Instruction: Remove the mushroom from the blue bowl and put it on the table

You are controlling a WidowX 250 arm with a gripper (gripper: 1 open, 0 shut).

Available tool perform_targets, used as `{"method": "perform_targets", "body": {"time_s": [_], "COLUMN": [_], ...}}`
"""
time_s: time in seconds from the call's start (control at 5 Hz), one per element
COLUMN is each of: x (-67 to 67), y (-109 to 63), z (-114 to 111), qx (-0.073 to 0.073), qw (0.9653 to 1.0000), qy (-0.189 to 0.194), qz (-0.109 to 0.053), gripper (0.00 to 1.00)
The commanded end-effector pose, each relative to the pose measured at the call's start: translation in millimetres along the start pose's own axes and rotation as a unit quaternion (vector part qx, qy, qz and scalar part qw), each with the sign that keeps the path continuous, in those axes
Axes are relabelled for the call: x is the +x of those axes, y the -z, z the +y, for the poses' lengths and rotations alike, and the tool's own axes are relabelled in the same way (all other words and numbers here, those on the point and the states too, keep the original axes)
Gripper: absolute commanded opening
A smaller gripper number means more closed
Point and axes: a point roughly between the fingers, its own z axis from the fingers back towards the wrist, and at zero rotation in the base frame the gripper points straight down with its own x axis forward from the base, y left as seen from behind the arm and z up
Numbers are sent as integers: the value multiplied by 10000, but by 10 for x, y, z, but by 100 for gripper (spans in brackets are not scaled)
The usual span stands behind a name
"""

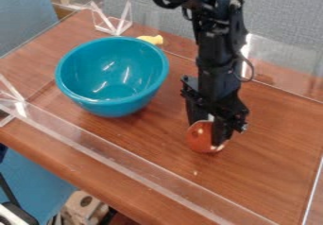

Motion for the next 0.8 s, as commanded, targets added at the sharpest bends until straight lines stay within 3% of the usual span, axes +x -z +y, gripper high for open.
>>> {"method": "perform_targets", "body": {"time_s": [0.0, 0.6], "x": [51, 285], "y": [2, 58], "z": [-107, 79], "qx": [39, 41], "qw": [9999, 10000], "qy": [52, 58], "qz": [-118, -63], "gripper": [0, 0]}}
